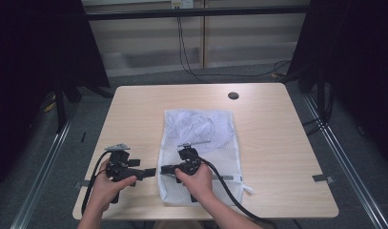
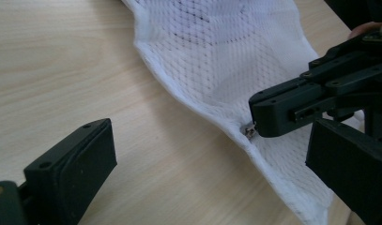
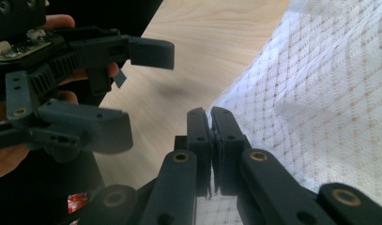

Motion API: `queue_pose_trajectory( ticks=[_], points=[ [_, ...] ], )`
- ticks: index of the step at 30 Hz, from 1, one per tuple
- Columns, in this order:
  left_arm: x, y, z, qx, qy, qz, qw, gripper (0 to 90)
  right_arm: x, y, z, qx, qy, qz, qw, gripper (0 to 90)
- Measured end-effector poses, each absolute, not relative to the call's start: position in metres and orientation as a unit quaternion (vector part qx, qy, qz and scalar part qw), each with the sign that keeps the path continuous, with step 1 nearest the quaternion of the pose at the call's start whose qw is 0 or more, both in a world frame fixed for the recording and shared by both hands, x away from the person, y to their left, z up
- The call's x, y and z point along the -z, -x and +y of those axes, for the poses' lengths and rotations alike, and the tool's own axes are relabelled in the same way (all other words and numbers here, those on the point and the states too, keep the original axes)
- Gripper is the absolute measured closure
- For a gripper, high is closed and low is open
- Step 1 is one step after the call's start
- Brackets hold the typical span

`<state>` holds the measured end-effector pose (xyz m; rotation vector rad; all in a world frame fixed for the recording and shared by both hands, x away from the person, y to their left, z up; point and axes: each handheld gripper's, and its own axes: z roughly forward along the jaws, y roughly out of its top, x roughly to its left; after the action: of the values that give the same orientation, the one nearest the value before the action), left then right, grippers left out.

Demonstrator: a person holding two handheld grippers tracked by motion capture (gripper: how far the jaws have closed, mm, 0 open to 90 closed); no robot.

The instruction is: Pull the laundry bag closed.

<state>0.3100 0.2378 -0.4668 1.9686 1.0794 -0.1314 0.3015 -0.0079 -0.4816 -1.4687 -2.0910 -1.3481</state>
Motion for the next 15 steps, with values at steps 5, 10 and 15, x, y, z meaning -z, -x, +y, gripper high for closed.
queue_pose_trajectory(
  ticks=[5,10,15],
  points=[
    [0.4685,-0.3099,0.2348,0.073,-0.790,0.432,0.428,6.9,0.4794,-0.3013,-0.0103,0.465,0.507,-0.715,0.125,87.1],
    [0.4697,-0.3091,0.2346,0.087,-0.786,0.432,0.434,16.4,0.4786,-0.3009,-0.0106,0.469,0.506,-0.713,0.124,87.1],
    [0.4722,-0.3073,0.2311,0.098,-0.794,0.419,0.430,22.0,0.4776,-0.3011,-0.0113,0.474,0.508,-0.708,0.123,87.1]
  ],
)
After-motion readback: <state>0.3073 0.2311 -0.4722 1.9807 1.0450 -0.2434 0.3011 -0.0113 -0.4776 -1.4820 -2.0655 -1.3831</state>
